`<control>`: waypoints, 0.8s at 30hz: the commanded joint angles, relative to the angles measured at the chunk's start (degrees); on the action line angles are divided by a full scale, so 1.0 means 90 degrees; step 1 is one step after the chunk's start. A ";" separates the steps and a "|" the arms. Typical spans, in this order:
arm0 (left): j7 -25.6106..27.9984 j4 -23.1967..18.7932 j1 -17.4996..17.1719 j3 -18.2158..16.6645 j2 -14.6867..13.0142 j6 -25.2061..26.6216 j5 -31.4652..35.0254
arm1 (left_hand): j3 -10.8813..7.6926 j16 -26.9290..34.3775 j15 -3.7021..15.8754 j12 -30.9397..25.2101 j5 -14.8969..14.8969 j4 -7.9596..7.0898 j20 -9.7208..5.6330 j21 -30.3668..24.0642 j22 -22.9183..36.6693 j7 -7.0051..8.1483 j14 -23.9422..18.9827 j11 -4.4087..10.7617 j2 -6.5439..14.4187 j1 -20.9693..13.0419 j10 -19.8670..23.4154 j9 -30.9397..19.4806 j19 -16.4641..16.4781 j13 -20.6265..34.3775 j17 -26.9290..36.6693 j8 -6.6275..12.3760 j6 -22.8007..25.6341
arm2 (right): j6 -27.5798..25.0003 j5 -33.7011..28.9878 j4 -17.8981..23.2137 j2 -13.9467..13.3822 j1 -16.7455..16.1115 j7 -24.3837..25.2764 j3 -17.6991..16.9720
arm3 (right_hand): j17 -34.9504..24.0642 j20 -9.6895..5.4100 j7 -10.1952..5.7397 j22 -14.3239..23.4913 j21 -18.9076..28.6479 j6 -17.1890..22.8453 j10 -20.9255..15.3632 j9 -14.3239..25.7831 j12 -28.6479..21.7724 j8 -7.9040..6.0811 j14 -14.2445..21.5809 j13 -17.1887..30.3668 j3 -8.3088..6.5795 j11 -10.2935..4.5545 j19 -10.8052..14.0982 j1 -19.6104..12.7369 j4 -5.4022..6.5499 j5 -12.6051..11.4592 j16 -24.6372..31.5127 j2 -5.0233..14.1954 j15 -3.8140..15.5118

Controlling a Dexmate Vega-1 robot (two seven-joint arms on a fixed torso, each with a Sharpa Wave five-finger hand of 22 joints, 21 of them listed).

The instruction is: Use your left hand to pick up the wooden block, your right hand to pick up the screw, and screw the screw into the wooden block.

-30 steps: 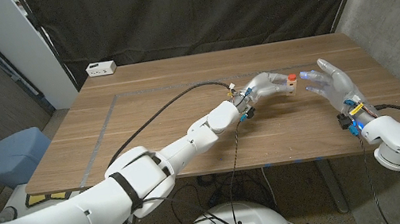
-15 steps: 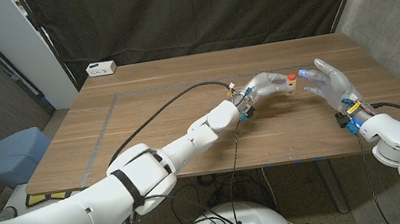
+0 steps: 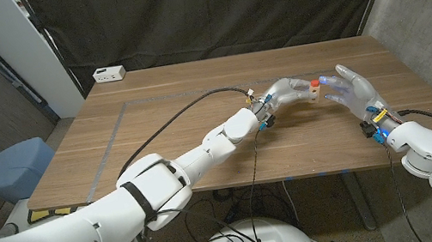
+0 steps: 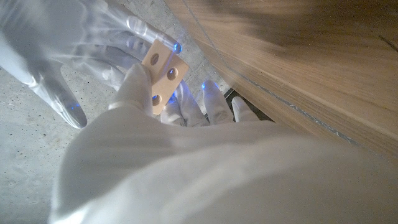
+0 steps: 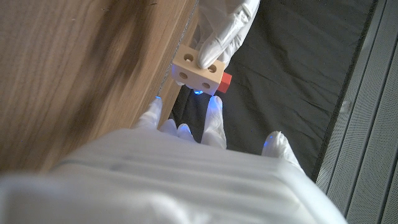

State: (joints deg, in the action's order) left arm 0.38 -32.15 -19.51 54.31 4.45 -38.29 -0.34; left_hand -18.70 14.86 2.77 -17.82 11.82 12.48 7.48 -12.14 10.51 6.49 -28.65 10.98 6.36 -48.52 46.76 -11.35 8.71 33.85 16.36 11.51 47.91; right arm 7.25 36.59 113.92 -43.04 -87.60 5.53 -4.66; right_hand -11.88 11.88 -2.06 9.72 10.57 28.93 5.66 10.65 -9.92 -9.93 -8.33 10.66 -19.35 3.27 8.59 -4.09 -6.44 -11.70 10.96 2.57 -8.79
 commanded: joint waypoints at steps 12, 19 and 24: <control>0.0027 -0.0086 -0.0053 -0.0008 -0.0037 0.0080 -0.0007 | -0.0386 0.0043 0.0442 -0.0053 0.0032 -0.0413 -0.0029 -0.0039 0.0038 0.0142 -0.0050 0.0018 0.0074 -0.0005 0.0092 -0.0018 0.0066 0.0025 0.0015 0.0061 0.0173 | 0.0015 0.0077 -0.0020 -0.0087 0.0049 -0.0025 0.0065 | -0.0012 0.0016 0.0085 0.0015 0.0005 0.0350 -0.0052 -0.0002 -0.0098 -0.0156 -0.0011 -0.0003 0.0014 -0.0050 -0.0069 0.0027 0.0015 -0.0070 0.0031 0.0006 -0.0011; -0.0002 0.0044 -0.0009 -0.0013 0.0009 0.0041 -0.0037 | -0.0386 0.0043 0.0441 -0.0069 0.0031 -0.0413 -0.0042 -0.0041 0.0038 0.0145 -0.0067 0.0024 0.0072 -0.0005 0.0113 -0.0017 0.0071 0.0028 0.0012 0.0067 0.0199 | -0.0016 0.0117 -0.0039 -0.0109 0.0100 -0.0034 0.0095 | -0.0009 0.0011 0.0093 0.0015 0.0015 0.0415 -0.0091 -0.0005 -0.0116 -0.0171 0.0013 -0.0005 0.0009 -0.0080 -0.0057 0.0023 0.0016 -0.0074 0.0048 0.0020 -0.0006; -0.0033 0.0178 0.0035 -0.0013 0.0065 -0.0008 -0.0069 | -0.0379 0.0045 0.0438 -0.0068 0.0029 -0.0409 -0.0038 -0.0039 0.0038 0.0136 -0.0066 0.0015 0.0069 -0.0010 0.0102 -0.0017 0.0069 0.0027 0.0018 0.0066 0.0204 | -0.0060 0.0155 -0.0024 -0.0140 0.0095 -0.0036 0.0091 | -0.0005 0.0011 0.0137 0.0015 0.0024 0.0530 -0.0171 -0.0008 -0.0145 -0.0201 0.0062 -0.0008 0.0006 -0.0096 -0.0043 0.0019 0.0017 -0.0078 0.0073 0.0029 0.0022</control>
State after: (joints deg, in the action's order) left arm 0.56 -32.38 -19.88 54.27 4.30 -37.72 -0.43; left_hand -18.70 14.86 2.77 -17.87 11.88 12.48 7.16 -12.14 10.51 6.46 -28.65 10.98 6.36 -48.52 46.76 -11.32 9.03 33.84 16.36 11.51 47.94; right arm 7.37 37.43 113.66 -43.88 -86.98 5.16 -4.02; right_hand -11.87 12.19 -0.82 9.72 10.57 32.68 4.75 10.39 -10.82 -11.20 -8.17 10.45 -19.22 2.44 8.28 -4.09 -6.31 -12.14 11.30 2.58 -8.65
